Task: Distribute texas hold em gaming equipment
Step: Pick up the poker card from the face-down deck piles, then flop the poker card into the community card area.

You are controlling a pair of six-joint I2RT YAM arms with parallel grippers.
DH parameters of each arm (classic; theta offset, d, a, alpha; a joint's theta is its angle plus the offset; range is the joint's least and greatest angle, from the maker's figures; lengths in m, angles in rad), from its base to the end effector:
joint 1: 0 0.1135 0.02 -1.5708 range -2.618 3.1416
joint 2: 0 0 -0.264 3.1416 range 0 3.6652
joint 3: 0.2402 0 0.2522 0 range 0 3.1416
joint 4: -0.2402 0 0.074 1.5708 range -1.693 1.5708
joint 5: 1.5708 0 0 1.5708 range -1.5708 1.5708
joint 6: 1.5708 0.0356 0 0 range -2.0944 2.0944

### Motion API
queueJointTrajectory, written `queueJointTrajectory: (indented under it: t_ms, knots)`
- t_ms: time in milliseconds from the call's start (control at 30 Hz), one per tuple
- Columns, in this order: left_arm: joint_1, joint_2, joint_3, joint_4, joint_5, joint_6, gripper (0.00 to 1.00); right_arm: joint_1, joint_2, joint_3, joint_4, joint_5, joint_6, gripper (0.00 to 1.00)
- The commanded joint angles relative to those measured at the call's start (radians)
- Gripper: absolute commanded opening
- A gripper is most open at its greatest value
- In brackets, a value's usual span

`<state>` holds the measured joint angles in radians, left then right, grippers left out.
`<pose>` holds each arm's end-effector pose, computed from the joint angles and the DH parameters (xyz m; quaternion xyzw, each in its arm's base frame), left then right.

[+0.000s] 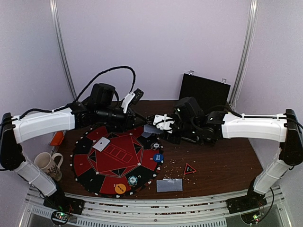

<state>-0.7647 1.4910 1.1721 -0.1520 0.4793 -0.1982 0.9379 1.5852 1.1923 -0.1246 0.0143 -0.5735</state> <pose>0.2372 -0.2503 0.3089 0.3506 0.7605 -0.4145 0.3563 0.2183 0.2967 0.2849 -0.5902 0.6316 0.0850 0.4954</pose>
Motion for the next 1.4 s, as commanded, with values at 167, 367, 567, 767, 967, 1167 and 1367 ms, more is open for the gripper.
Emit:
queueJointTrajectory:
  t_ms: [167, 367, 567, 767, 967, 1167, 1367]
  knots:
    - [0.042, -0.112, -0.020, 0.020, 0.115, 0.116, 0.00, -0.029, -0.038, -0.024, 0.006, 0.002, 0.012, 0.51]
    - [0.167, -0.180, -0.051, -0.106, 0.038, 0.242, 0.00, -0.057, -0.065, -0.054, 0.005, -0.001, 0.021, 0.51]
    - [0.227, -0.315, -0.235, -0.073, -0.391, 0.693, 0.00, -0.070, -0.089, -0.079, 0.007, -0.004, 0.025, 0.51]
    - [0.226, -0.266, -0.523, 0.262, -0.563, 1.190, 0.00, -0.071, -0.085, -0.073, 0.010, -0.016, 0.027, 0.51]
    - [0.225, -0.087, -0.533, 0.443, -0.640, 1.377, 0.00, -0.074, -0.099, -0.081, 0.003, -0.016, 0.027, 0.51]
    - [0.223, 0.016, -0.540, 0.562, -0.681, 1.461, 0.00, -0.073, -0.111, -0.089, 0.001, -0.020, 0.030, 0.51]
    - [0.207, -0.022, -0.625, 0.658, -0.726, 1.481, 0.00, -0.073, -0.114, -0.092, 0.001, -0.023, 0.031, 0.51]
